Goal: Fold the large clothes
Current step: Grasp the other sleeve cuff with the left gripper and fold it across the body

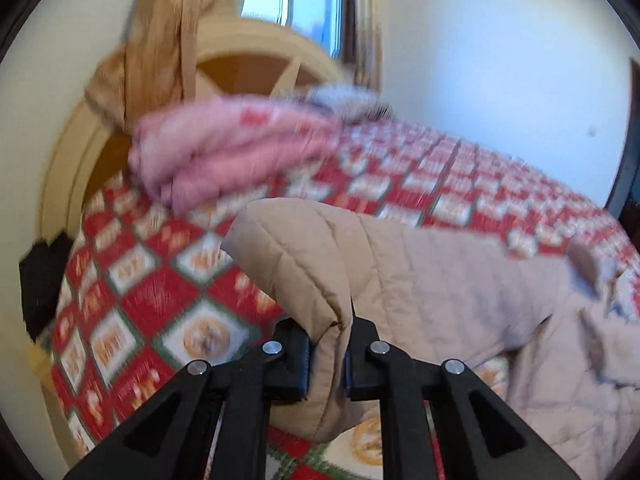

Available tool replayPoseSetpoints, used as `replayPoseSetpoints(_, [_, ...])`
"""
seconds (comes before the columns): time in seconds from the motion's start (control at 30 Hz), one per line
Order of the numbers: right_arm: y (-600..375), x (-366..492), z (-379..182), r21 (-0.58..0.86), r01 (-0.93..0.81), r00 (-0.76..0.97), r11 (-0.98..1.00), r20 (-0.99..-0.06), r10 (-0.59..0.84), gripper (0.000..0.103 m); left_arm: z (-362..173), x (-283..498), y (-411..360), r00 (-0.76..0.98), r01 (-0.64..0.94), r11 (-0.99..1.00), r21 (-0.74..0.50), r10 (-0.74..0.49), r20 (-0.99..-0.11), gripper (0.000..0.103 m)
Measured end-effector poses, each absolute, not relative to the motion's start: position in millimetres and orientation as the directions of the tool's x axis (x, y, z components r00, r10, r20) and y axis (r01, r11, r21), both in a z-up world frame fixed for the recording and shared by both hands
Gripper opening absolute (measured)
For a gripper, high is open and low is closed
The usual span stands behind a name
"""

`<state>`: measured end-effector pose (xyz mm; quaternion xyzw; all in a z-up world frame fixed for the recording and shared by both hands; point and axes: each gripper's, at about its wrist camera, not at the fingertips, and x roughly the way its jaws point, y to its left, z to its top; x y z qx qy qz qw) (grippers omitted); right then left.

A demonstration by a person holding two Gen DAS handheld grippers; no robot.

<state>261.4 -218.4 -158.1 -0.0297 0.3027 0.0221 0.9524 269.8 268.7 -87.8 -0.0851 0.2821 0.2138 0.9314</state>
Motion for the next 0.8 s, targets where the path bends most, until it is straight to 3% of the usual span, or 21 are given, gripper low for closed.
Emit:
replayPoseSetpoints(0.27, [-237.5, 263.4, -162.7, 0.034, -0.007, 0.814, 0.999, -0.58, 0.025, 0.088, -19.5, 279.9, 135.5, 0.884, -0.166, 0.986, 0.026, 0.161, -0.438, 0.011])
replayPoseSetpoints(0.4, [-245.5, 258.8, -164.1, 0.056, 0.002, 0.811, 0.998, -0.584, 0.031, 0.088, -36.3, 294.7, 47.1, 0.892, -0.038, 0.993, 0.114, 0.085, -0.444, 0.011])
replayPoseSetpoints(0.57, [-258.4, 252.8, -160.9, 0.065, 0.015, 0.814, 0.998, -0.581, 0.025, 0.088, -81.6, 322.5, -26.2, 0.856, 0.03, 0.985, 0.17, 0.063, -0.513, 0.016])
replayPoseSetpoints(0.67, [-267.0, 254.1, -162.5, 0.073, 0.023, 0.805, 0.997, -0.592, 0.025, 0.088, -106.7, 329.1, -58.0, 0.818, 0.09, 0.98, 0.178, 0.029, -0.574, 0.039])
replayPoseSetpoints(0.73, [-272.0, 256.3, -165.3, 0.078, 0.029, 0.796, 0.997, -0.604, 0.024, 0.088, -113.4, 318.7, -77.5, 0.835, 0.11, 0.971, 0.211, 0.024, -0.55, 0.068])
replayPoseSetpoints(0.8, [-275.7, 257.9, -167.7, 0.086, 0.033, 0.791, 0.996, -0.611, 0.026, 0.088, -115.0, 306.9, -89.0, 0.858, 0.135, 0.964, 0.227, 0.001, -0.514, 0.085])
